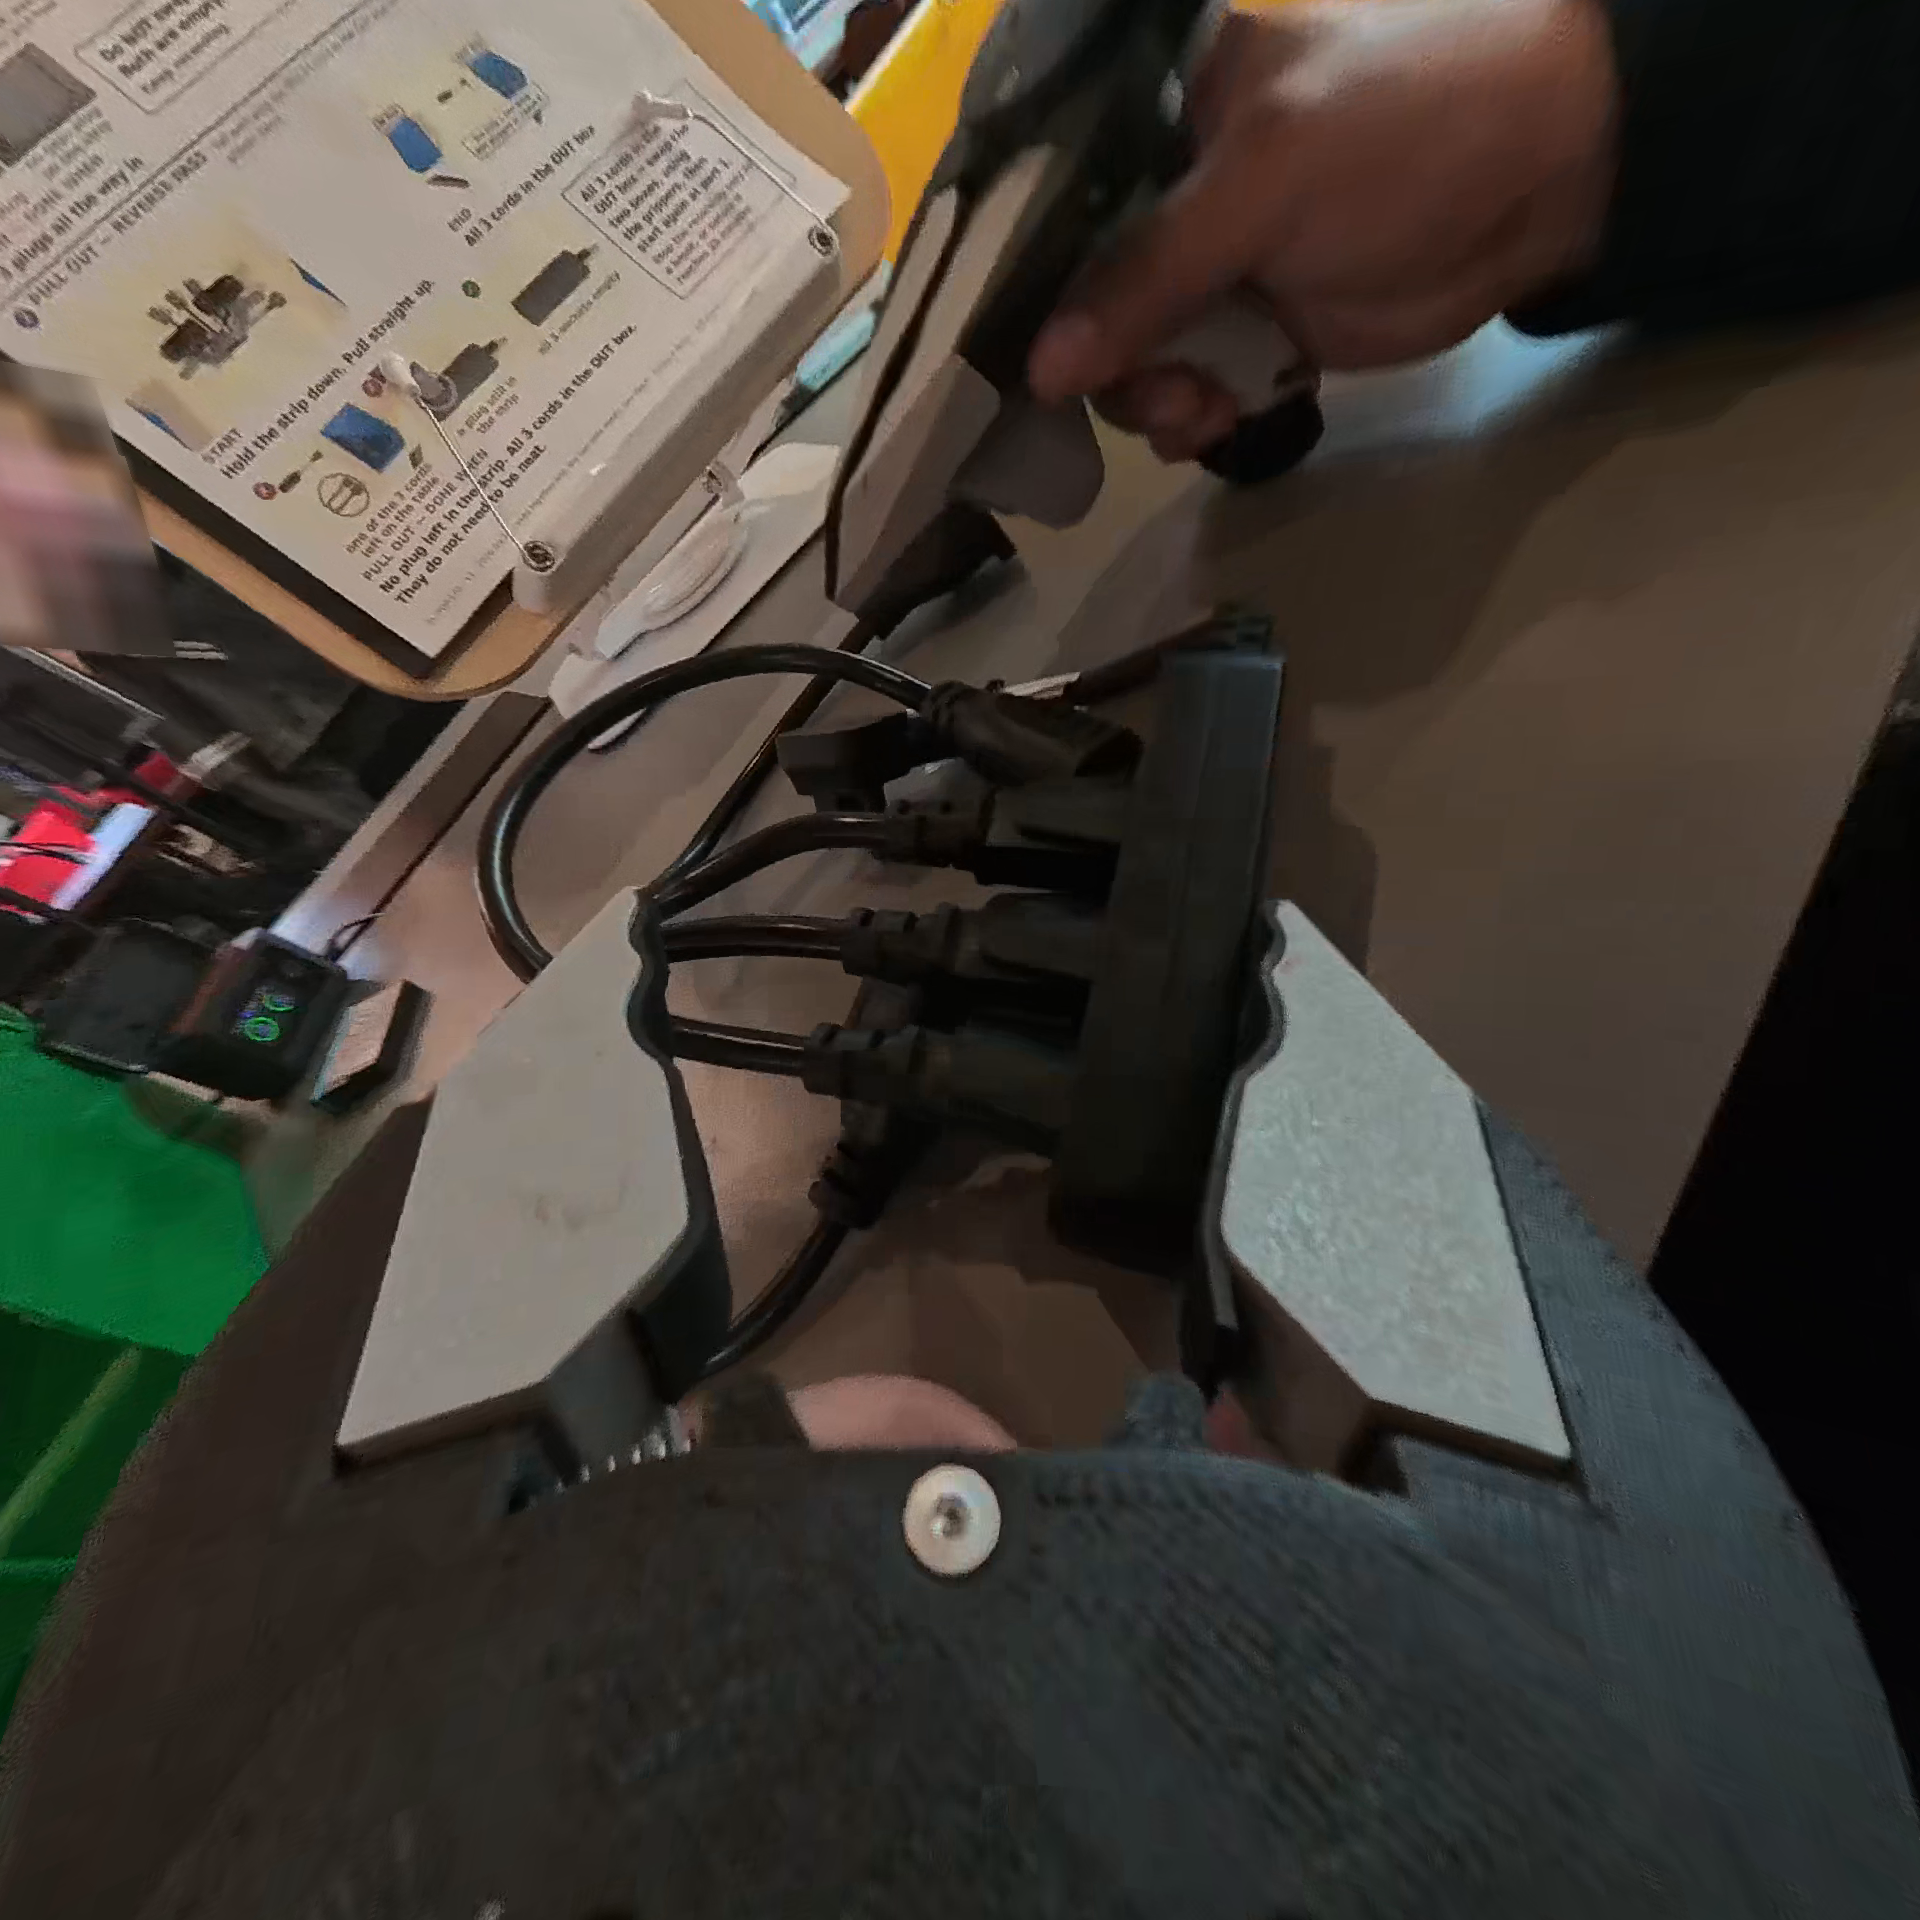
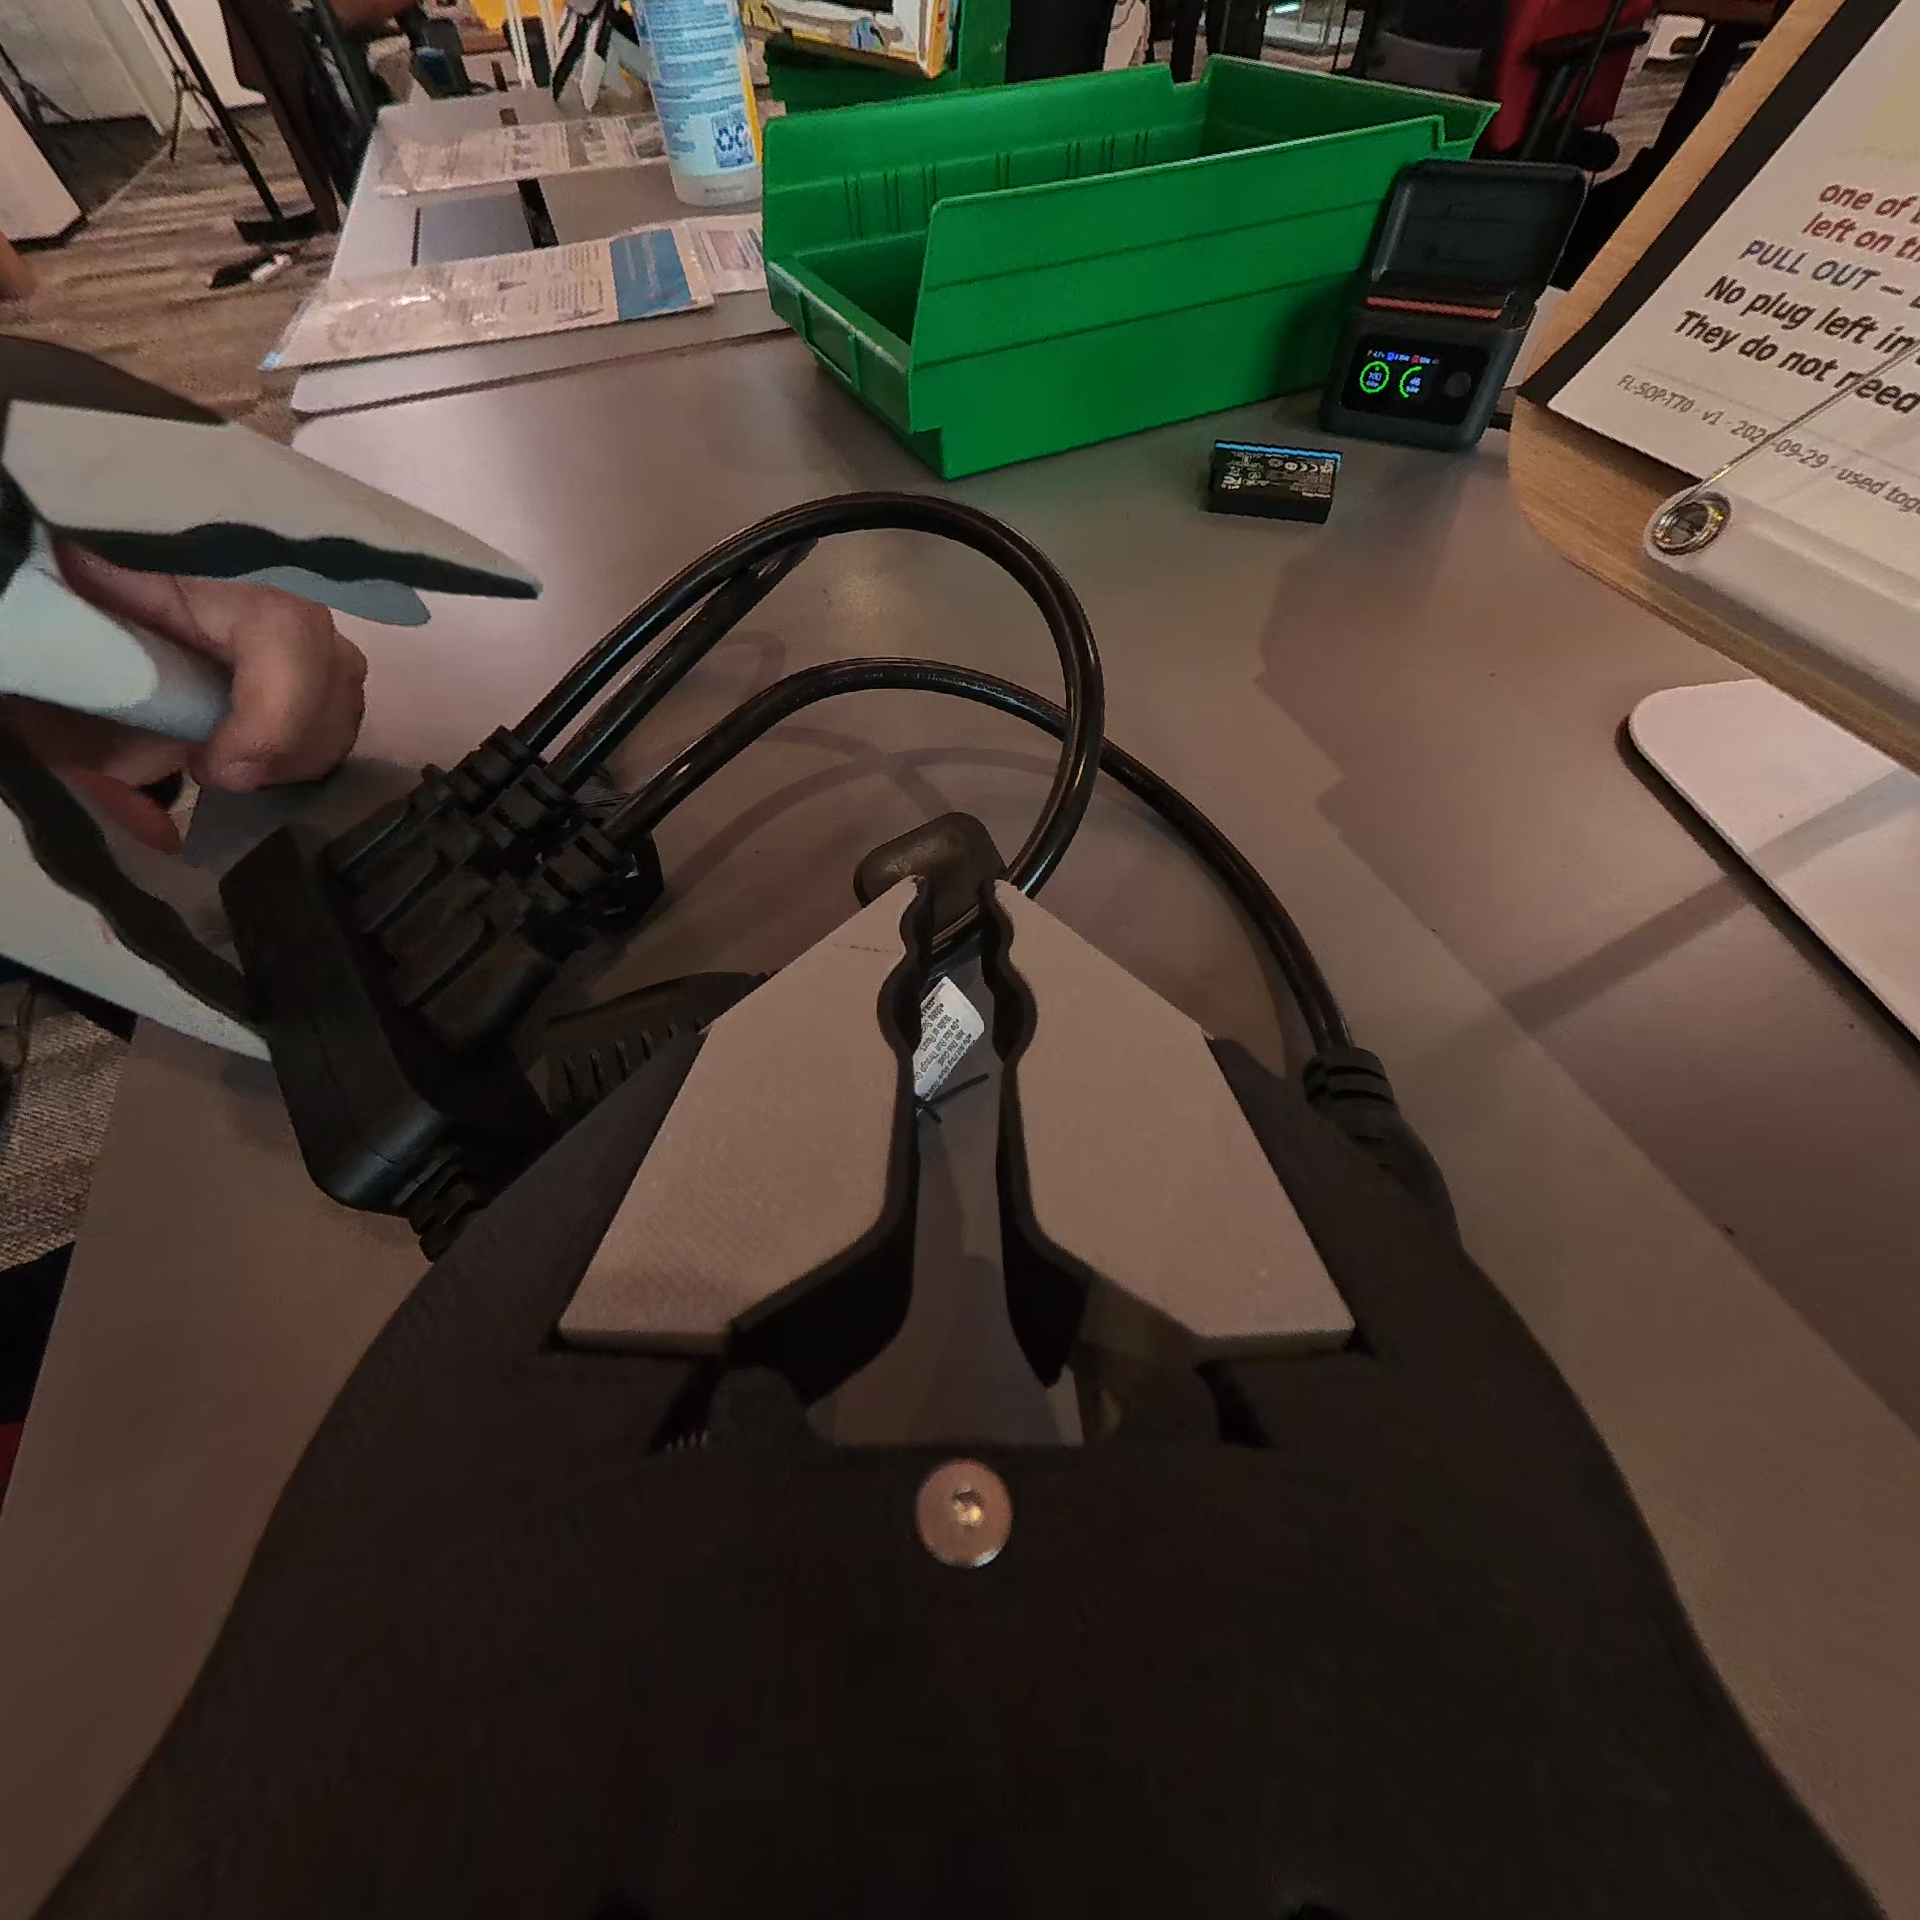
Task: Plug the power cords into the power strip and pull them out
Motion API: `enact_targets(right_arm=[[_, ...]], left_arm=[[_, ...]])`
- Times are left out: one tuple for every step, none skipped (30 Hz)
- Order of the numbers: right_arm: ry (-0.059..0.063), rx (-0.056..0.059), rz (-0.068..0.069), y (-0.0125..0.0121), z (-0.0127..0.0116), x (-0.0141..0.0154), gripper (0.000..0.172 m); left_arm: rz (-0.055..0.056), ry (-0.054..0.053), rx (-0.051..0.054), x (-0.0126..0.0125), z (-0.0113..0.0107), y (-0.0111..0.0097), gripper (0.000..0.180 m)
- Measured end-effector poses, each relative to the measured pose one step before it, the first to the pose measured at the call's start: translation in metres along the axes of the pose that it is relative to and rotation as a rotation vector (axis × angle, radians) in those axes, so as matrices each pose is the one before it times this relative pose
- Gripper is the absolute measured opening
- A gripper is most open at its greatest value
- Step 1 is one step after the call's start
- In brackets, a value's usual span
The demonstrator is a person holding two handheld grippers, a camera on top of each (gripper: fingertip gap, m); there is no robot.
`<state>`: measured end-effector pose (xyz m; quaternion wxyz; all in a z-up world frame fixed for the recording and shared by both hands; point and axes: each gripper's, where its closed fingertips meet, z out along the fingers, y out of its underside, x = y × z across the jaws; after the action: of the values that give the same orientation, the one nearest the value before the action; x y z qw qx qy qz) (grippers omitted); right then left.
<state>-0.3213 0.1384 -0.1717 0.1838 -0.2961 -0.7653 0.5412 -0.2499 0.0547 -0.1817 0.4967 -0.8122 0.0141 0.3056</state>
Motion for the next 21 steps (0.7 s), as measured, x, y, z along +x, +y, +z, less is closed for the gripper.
enact_targets(right_arm=[[0.0,-0.0006,0.0006,0.00008,-0.00004,-0.00004,0.005],[-0.0002,-0.0004,0.0004,0.00007,-0.0001,0.00001,0.005],[-0.0003,-0.0004,0.0003,0.00006,-0.00003,-0.00006,0.005],[-0.0004,-0.0004,0.0002,0.00006,-0.00002,-0.0002,0.005],[-0.0001,0.0,-0.0004,-0.00006,-0.0001,-0.00007,0.005],[0.0002,0.0002,-0.0008,-0.00001,-0.00003,-0.00013,0.005],[0.0,0.0002,-0.0005,-0.00009,-0.00008,-0.00005,0.005],[-0.001,-0.0001,0.0003,-0.00008,-0.00004,-0.00016,0.005],[-0.0035,0.0005,0.0004,-0.00012,-0.00013,-0.00053,0.005],[-0.0069,0.0029,-0.0004,-0.00051,-0.00005,-0.00117,0.005],[-0.0079,0.0045,-0.0015,-0.00085,-0.00019,-0.00149,0.006],[-0.0049,0.0029,-0.0027,-0.00058,-0.00009,-0.00125,0.006],[-0.0013,-0.0004,-0.0036,-0.00016,0.00006,-0.00071,0.006],[-0.0011,-0.0026,-0.0035,0.00032,0.00032,-0.00056,0.006],[-0.0017,-0.0032,-0.003,0.00042,0.00052,-0.00072,0.006],[-0.0009,-0.0038,-0.0025,0.00054,0.00062,-0.00035,0.006],[-0.0002,-0.0047,-0.0021,0.00085,0.00062,-0.00026,0.006],[0.0002,-0.0049,-0.0015,0.00085,0.00065,-0.00005,0.006],[0.0005,-0.0043,-0.0005,0.00069,0.00059,-0.00001,0.006],[0.0006,-0.0027,0.0002,0.00042,0.00027,0.00013,0.006],[0.0004,-0.0006,0.0004,0.00001,0.00015,0.00012,0.006]], left_arm=[[0.0299,-0.0125,-0.0145,0.00159,0.00143,0.00148,0.108],[0.0224,-0.0151,-0.0105,0.00057,0.00095,0.00097,0.107],[0.0158,-0.0085,-0.005,0.00058,0.00049,0.00043,0.106],[0.0094,-0.0011,0.0001,0.00086,-0.00007,-0.00021,0.104],[0.004,0.0001,0.003,0.00043,-0.00034,-0.00034,0.103],[-0.0026,0.0005,0.0043,-0.00026,-0.00049,-0.00053,0.103],[-0.0102,0.0055,0.0071,-0.00031,-0.00061,-0.00074,0.103],[-0.0148,0.0155,0.0078,0.00035,-0.00053,-0.00076,0.101],[-0.0112,0.0226,-0.0027,0.00158,0.00043,0.00036,0.097],[-0.0029,0.0179,-0.0037,0.00192,0.00053,0.00046,0.092],[0.0049,0.0156,-0.0004,0.00239,0.00028,0.00005,0.087],[0.011,0.0124,0.0016,0.00263,-0.00008,-0.00037,0.082],[0.0146,0.0029,0.003,0.0019,-0.00025,-0.00053,0.078],[0.0154,0.0015,0.0032,0.00168,-0.00028,-0.00047,0.074],[0.0157,0.0136,0.003,0.0033,-0.00033,-0.00054,0.068],[0.0172,0.0226,0.0031,0.00451,-0.00027,-0.00051,0.059],[0.0164,0.0197,0.0025,0.00416,-0.00008,-0.00041,0.051],[0.0134,0.0121,0.0035,0.0028,-0.00033,-0.00055,0.045],[0.0081,0.0058,0.008,0.00154,-0.00074,-0.00104,0.042],[0.0013,0.002,0.0154,0.00038,-0.0016,-0.00186,0.04],[-0.0073,-0.0005,0.0222,-0.00071,-0.00226,-0.0026,0.039]])
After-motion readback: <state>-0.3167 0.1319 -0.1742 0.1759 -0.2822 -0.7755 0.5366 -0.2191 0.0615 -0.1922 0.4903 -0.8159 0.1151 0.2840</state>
